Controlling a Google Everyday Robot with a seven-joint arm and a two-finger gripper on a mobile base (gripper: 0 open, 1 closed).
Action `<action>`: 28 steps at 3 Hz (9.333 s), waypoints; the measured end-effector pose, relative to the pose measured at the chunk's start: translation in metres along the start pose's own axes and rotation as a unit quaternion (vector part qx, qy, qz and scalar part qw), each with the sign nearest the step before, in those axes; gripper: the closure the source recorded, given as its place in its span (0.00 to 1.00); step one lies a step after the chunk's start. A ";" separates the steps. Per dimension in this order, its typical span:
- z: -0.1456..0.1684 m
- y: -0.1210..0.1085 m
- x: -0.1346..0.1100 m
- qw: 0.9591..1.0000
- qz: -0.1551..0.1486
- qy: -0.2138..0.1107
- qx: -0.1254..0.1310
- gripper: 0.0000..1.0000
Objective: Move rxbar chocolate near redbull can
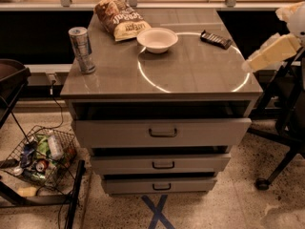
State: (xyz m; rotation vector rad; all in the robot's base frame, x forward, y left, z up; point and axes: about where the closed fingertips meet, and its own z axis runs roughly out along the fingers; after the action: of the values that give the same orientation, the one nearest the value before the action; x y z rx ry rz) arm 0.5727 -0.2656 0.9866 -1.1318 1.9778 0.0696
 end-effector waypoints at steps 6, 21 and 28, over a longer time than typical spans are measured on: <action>0.181 -0.163 0.010 0.965 0.168 -0.171 0.102 0.00; 0.279 -0.138 0.035 0.977 0.177 -0.106 -0.050 0.26; 0.171 -0.161 -0.033 0.980 0.088 -0.174 0.041 1.00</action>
Offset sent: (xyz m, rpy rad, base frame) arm 0.1973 -0.0042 -0.0518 0.4838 -0.2402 -0.2725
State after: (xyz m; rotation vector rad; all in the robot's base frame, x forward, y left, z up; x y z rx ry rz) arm 0.8069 -0.2663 0.9519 -0.8251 1.7434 0.2596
